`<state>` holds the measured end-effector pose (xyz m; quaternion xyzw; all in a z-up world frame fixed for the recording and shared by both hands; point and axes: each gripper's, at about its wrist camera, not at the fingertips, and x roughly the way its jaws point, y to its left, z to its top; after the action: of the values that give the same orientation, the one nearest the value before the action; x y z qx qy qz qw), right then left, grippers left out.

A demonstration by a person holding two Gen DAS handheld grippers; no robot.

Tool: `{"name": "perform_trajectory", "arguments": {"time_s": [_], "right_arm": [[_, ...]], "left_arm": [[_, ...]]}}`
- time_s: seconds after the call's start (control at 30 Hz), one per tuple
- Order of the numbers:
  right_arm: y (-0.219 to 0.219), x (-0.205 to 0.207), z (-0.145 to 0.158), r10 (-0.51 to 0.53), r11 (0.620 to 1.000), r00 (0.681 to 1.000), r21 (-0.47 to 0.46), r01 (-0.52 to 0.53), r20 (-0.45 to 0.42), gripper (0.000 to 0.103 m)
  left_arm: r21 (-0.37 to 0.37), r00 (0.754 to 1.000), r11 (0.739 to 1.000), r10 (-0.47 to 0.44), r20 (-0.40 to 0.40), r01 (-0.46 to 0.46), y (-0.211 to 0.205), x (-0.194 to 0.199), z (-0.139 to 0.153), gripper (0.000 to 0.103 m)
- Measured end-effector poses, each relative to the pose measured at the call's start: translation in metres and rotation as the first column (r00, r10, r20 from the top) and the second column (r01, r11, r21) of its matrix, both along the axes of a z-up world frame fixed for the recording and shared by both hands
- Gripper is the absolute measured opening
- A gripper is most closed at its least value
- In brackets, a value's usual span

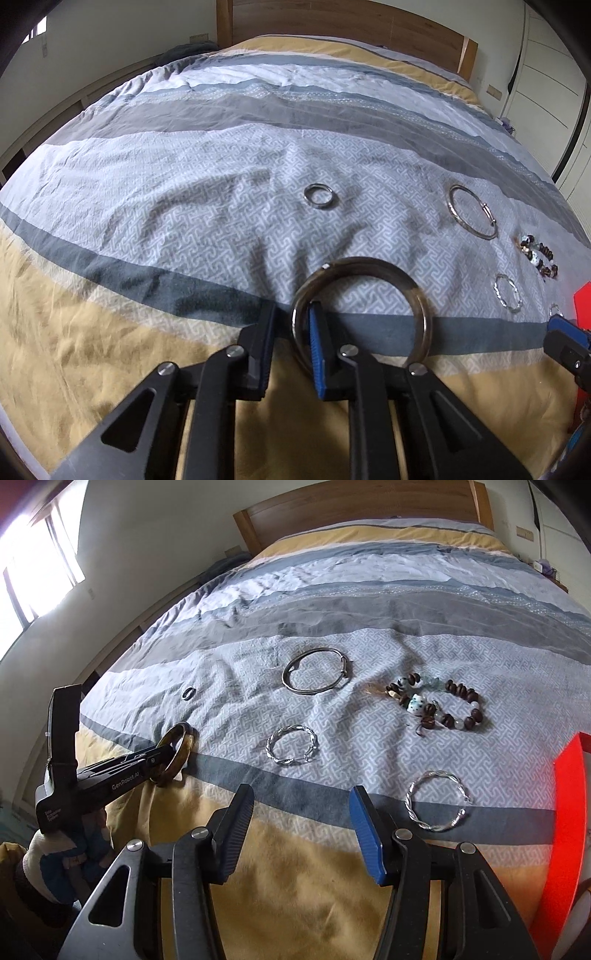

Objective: Organize jewelry
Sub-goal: 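Grasp the dark brown bangle with the left tool while the right tool grasps the twisted silver bangle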

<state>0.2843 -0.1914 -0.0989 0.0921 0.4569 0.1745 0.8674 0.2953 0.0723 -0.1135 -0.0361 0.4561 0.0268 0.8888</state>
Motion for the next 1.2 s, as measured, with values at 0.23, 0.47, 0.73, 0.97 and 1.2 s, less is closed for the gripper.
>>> {"name": "perform_trajectory", "arguments": {"time_s": [0.23, 0.47, 0.73, 0.97, 1.2], "right_arm": [[-0.016, -0.001, 0.003, -0.062, 0.997, 0.998, -0.035, 0.063, 0.033, 0.054], [-0.048, -0.009, -0.001, -0.195, 0.968, 0.979, -0.148, 0.201, 0.051, 0.054], [-0.05, 0.006, -0.022, -0.219, 0.958, 0.976, -0.191, 0.214, -0.007, 0.052], [-0.049, 0.004, -0.022, -0.198, 0.959, 0.98, -0.206, 0.193, -0.006, 0.042], [-0.042, -0.017, 0.004, -0.136, 0.983, 0.99, -0.123, 0.138, 0.031, 0.042]], "left_arm": [[-0.008, 1.0, 1.0, 0.006, 0.021, -0.006, 0.001, -0.003, -0.001, 0.015], [-0.012, 0.999, 1.0, 0.013, 0.032, -0.013, 0.003, -0.005, -0.002, 0.014], [-0.014, 0.999, 1.0, 0.015, 0.04, -0.014, 0.002, -0.007, 0.001, 0.01], [-0.017, 0.999, 1.0, 0.017, 0.041, -0.016, 0.002, -0.015, 0.009, 0.009], [-0.004, 0.999, 1.0, 0.026, 0.044, -0.026, 0.001, -0.038, 0.03, 0.008]]}}
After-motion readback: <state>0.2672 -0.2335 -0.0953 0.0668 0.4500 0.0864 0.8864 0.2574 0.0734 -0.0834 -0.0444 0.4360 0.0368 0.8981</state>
